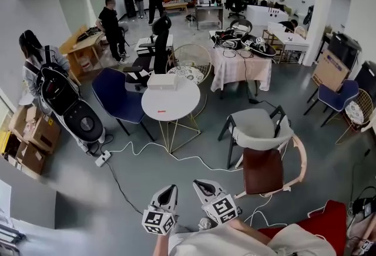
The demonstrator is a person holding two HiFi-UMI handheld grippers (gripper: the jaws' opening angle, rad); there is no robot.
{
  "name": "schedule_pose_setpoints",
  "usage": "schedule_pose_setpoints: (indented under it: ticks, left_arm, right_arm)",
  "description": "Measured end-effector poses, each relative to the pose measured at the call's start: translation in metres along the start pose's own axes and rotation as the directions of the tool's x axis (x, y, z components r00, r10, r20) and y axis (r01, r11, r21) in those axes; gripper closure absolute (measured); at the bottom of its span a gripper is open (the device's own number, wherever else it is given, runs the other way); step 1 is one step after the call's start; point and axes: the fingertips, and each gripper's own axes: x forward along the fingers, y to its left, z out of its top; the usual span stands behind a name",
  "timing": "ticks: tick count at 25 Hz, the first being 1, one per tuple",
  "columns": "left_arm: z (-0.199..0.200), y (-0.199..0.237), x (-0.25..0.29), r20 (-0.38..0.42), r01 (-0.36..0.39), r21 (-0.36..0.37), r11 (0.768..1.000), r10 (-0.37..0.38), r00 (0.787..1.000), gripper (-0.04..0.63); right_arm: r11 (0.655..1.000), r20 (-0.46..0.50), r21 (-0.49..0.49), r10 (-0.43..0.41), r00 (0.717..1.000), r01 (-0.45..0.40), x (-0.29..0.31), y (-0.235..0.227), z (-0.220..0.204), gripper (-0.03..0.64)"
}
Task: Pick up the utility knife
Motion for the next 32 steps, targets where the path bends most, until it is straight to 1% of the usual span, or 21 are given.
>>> schedule_pose_setpoints:
  ticks: [5, 11, 18, 24, 32]
  left_arm:
    - [-0.008, -0.006, 0.007, -0.012, -0.007, -0.013, 1.000, 0.007, 1.000, 0.583]
    - [-0.008, 0.001, 0.017, -0.011, -0.023, -0.027, 0.999, 0.023, 1.000, 0.583]
    - [-0.004, 0.025, 0.043, 0.000, -0.021, -0.041, 0.999, 0.021, 1.000, 0.583]
    - [0.005, 0.061, 0.072, 0.006, -0.008, -0.051, 0.999, 0.009, 1.000, 0.583]
    - [0.018, 0.128, 0.116, 0.009, -0.011, -0.064, 0.998, 0.012, 1.000, 0.583]
  right_arm:
    - [1.000, -0.005, 0.003, 0.003, 1.000, -0.003, -0.003, -0.009, -0.003, 0.600]
    - [1.000, -0.022, -0.012, 0.021, 1.000, -0.022, 0.007, -0.016, -0.004, 0.600]
    - [0.999, -0.035, -0.033, 0.028, 0.999, -0.029, 0.039, -0.033, 0.000, 0.600]
    - [0.999, -0.037, -0.047, 0.023, 0.999, -0.025, 0.081, -0.049, 0.009, 0.600]
    - [0.998, -0.044, -0.058, 0.032, 0.999, -0.035, 0.157, -0.075, 0.022, 0.600]
